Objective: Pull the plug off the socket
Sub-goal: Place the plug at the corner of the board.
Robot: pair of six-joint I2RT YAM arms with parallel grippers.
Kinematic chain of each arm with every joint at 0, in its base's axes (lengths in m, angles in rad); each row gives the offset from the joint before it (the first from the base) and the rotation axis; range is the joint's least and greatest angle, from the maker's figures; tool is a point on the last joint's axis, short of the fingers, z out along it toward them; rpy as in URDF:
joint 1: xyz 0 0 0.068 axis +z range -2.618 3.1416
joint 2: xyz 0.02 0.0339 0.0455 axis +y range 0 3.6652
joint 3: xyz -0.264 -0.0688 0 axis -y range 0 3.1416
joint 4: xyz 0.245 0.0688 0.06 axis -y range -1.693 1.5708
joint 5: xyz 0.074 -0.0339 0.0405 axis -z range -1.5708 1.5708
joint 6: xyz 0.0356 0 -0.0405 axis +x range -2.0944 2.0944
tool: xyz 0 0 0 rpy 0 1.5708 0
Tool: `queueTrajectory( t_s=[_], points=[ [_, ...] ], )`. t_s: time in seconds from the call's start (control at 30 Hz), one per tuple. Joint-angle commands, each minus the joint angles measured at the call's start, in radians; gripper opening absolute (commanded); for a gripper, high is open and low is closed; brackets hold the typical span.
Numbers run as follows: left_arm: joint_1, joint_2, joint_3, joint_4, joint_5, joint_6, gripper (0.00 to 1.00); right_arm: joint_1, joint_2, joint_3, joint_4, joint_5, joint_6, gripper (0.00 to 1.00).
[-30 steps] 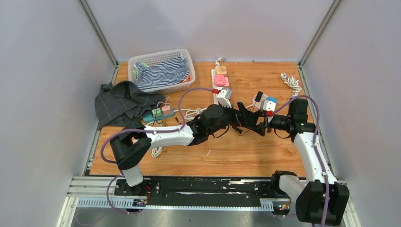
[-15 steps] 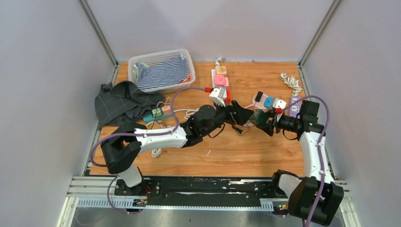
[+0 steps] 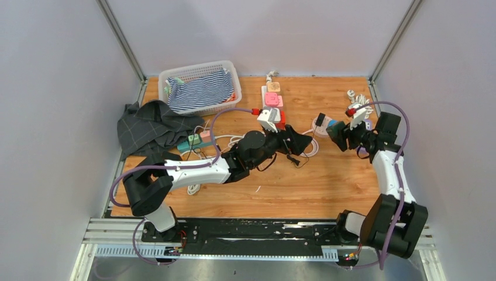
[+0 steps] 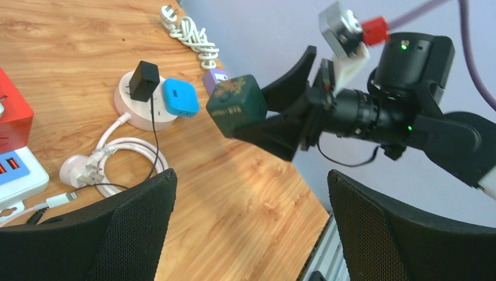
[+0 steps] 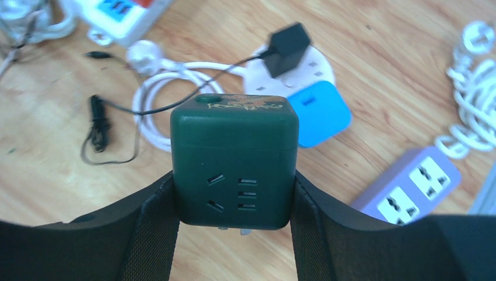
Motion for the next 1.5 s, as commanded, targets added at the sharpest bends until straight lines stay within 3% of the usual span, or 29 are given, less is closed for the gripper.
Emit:
queueTrajectory(
  t_s=[0.0, 0.2, 0.6, 1.13, 1.27, 1.47],
  points=[
    [-0.007, -0.009, -0.009, 0.044, -0.017, 0.037, 1.00, -0.017, 0.098, 0.082, 0.158, 0.201, 0.192, 0.00],
    [-0.007, -0.009, -0.020, 0.084, 0.016, 0.079, 1.00, -0.016, 0.293, 0.258, 0.181, 0.312, 0.335, 0.00],
    [-0.008, 0.000, -0.022, 0.098, 0.019, 0.107, 1.00, 0.020, 0.570, 0.489, 0.120, 0.569, 0.451, 0.00],
    [-0.007, 0.007, -0.020, 0.098, 0.016, 0.116, 1.00, 0.050, 0.738, 0.592, 0.029, 0.588, 0.455, 0.01],
    [-0.007, 0.013, -0.016, 0.098, 0.019, 0.116, 1.00, 0.057, 0.769, 0.621, 0.010, 0.603, 0.451, 0.03],
    [-0.008, 0.027, -0.009, 0.096, 0.026, 0.116, 1.00, 0.063, 0.801, 0.655, -0.014, 0.626, 0.449, 0.15]
  ],
)
